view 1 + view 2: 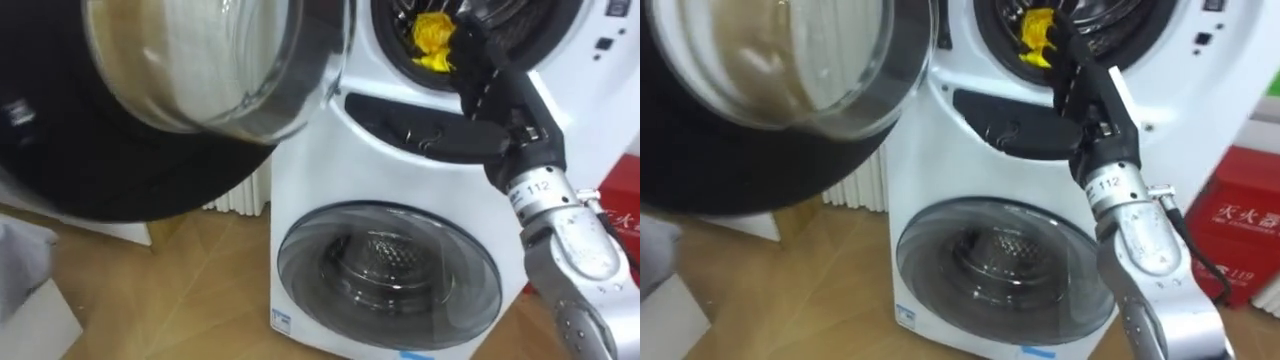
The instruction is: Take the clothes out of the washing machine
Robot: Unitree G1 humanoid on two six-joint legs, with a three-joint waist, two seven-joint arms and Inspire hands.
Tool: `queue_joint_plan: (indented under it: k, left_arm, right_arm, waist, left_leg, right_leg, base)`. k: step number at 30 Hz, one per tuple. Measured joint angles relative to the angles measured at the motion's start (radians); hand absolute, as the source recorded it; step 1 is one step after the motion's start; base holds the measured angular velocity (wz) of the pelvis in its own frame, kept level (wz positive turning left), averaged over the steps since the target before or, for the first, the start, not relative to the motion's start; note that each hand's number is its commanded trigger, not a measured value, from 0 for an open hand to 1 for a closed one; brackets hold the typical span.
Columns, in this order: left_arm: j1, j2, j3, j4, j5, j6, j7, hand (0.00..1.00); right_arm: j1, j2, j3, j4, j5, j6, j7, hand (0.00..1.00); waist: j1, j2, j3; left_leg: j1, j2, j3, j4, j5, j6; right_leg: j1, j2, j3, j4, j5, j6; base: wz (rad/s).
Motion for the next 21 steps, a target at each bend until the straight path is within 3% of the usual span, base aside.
queue_joint_plan:
  k: [1, 3, 4, 5, 7, 8, 10, 12, 13, 14, 15, 16, 17, 19, 21]
  left_arm:
    - [-0.020, 0.001, 0.000, 0.002, 0.000, -0.005, 0.000, 0.00]
    - [-0.029, 0.011, -0.002, 0.001, -0.026, -0.020, 0.000, 0.00]
    - [-0.046, 0.018, -0.005, 0.000, -0.037, -0.022, 0.001, 0.00]
    - [-0.059, 0.022, -0.010, -0.004, -0.040, -0.022, 0.003, 0.00]
    - [-0.074, 0.027, -0.022, -0.009, -0.039, -0.024, 0.004, 0.00]
    - [-0.087, 0.032, -0.021, -0.011, -0.040, -0.030, 0.005, 0.00]
    - [-0.104, 0.035, -0.026, -0.010, -0.043, -0.044, 0.006, 0.00]
    - [-0.110, 0.032, -0.042, -0.011, -0.052, -0.058, 0.007, 0.00]
    - [-0.109, 0.030, -0.046, -0.010, -0.059, -0.060, 0.006, 0.00]
    - [-0.106, 0.028, -0.044, -0.009, -0.059, -0.059, 0.007, 0.00]
    - [-0.105, 0.027, -0.041, -0.009, -0.058, -0.057, 0.007, 0.00]
    - [-0.102, 0.021, -0.037, -0.005, -0.058, -0.056, 0.008, 0.00]
    - [-0.091, 0.016, -0.036, -0.002, -0.056, -0.056, 0.008, 0.00]
    - [-0.082, 0.015, -0.022, 0.013, -0.055, -0.055, 0.008, 0.00]
    - [-0.062, 0.019, -0.012, 0.017, -0.056, -0.055, 0.009, 0.00]
  right_arm:
    - [0.001, -0.005, 0.000, 0.000, -0.003, 0.000, -0.007, 0.00]
    - [0.004, -0.007, 0.001, 0.000, -0.003, 0.000, -0.020, 0.00]
    - [0.004, -0.012, 0.001, 0.000, -0.003, 0.000, -0.025, 0.00]
    - [0.004, -0.015, -0.001, 0.000, -0.004, -0.001, -0.025, 0.00]
    - [0.006, -0.016, -0.006, 0.000, -0.022, -0.001, -0.026, 0.00]
    - [0.007, -0.017, -0.006, 0.000, -0.028, -0.001, -0.024, 0.00]
    - [0.007, -0.025, -0.006, 0.001, -0.030, 0.001, -0.020, 0.00]
    - [0.007, -0.026, -0.006, 0.002, -0.059, 0.005, -0.012, 0.00]
    - [0.008, -0.026, -0.003, 0.002, -0.075, 0.006, -0.008, 0.00]
    - [0.009, -0.026, -0.003, 0.001, -0.082, 0.006, -0.007, 0.00]
    - [0.010, -0.027, -0.003, 0.001, -0.083, 0.006, -0.007, 0.00]
    - [0.011, -0.030, -0.005, 0.001, -0.083, 0.005, -0.005, 0.00]
    - [0.010, -0.031, -0.005, 0.001, -0.080, 0.006, -0.002, 0.00]
    - [0.008, -0.032, -0.005, 0.000, -0.064, 0.006, 0.009, 0.00]
    - [0.008, -0.032, -0.005, 0.000, -0.058, 0.006, 0.015, 0.00]
  waist:
    - [-0.005, 0.013, 0.0079]
    - [-0.013, 0.015, 0.0116]
    - [-0.016, 0.013, 0.0135]
    - [-0.023, 0.018, 0.0130]
    - [-0.028, 0.033, 0.0164]
    - [-0.028, 0.037, 0.0179]
    - [-0.024, 0.046, 0.0225]
    - [-0.023, 0.053, 0.0196]
    - [-0.025, 0.055, 0.0198]
    - [-0.026, 0.058, 0.0189]
    - [-0.029, 0.063, 0.0148]
    - [-0.028, 0.069, 0.0032]
    - [-0.024, 0.081, -0.0053]
    - [-0.013, 0.097, -0.0019]
    - [-0.019, 0.099, -0.0013]
  left_leg:
    - [0.016, -0.015, 0.011, 0.010, -0.026, 0.014]
    - [0.057, -0.044, 0.037, -0.022, -0.047, 0.036]
    - [0.082, -0.063, 0.057, -0.033, -0.058, 0.051]
    - [0.108, -0.075, 0.059, -0.035, -0.071, 0.064]
    - [0.154, -0.075, 0.047, -0.068, -0.082, 0.075]
    - [0.171, -0.070, 0.035, -0.090, -0.083, 0.076]
    - [0.190, -0.053, 0.032, -0.114, -0.085, 0.078]
    - [0.210, -0.042, 0.029, -0.130, -0.085, 0.077]
    - [0.231, -0.039, 0.031, -0.138, -0.086, 0.075]
    - [0.255, -0.036, 0.038, -0.140, -0.093, 0.065]
    - [0.266, -0.034, 0.039, -0.143, -0.100, 0.062]
    - [0.290, -0.031, 0.039, -0.155, -0.114, 0.051]
    - [0.315, -0.018, 0.038, -0.174, -0.117, 0.049]
    - [0.345, 0.004, 0.038, -0.197, -0.121, 0.041]
    - [0.354, 0.020, 0.039, -0.213, -0.125, 0.034]
  right_leg:
    - [-0.012, -0.024, 0.001, 0.078, -0.009, 0.016]
    - [-0.075, -0.077, 0.002, 0.260, -0.008, 0.029]
    - [-0.115, -0.108, 0.003, 0.360, 0.015, 0.053]
    - [-0.138, -0.121, 0.012, 0.425, 0.055, 0.061]
    - [-0.173, -0.119, 0.017, 0.495, 0.106, 0.049]
    - [-0.211, -0.108, 0.016, 0.494, 0.063, 0.045]
    - [-0.279, -0.071, -0.002, 0.437, 0.023, 0.033]
    - [-0.328, -0.030, -0.008, 0.298, 0.028, 0.021]
    - [-0.329, -0.005, -0.009, 0.169, 0.062, 0.007]
    - [-0.326, 0.016, -0.009, 0.065, 0.139, -0.008]
    - [-0.322, 0.025, -0.007, 0.042, 0.180, -0.016]
    - [-0.317, 0.041, 0.006, 0.028, 0.255, -0.027]
    - [-0.293, 0.059, 0.005, 0.012, 0.258, -0.031]
    - [-0.251, 0.087, 0.004, -0.044, 0.270, -0.044]
    - [-0.236, 0.106, -0.001, -0.071, 0.276, -0.049]
  base:
    - [0.00]
    - [-0.04]
    - [0.00]
    - [0.00]
    - [-0.08]
    - [-0.11]
    - [-0.03]
    - [0.00]
    - [0.04]
    - [0.14]
    - [0.20]
    - [0.06]
    - [-0.10]
    - [-0.18]
    - [-0.06]
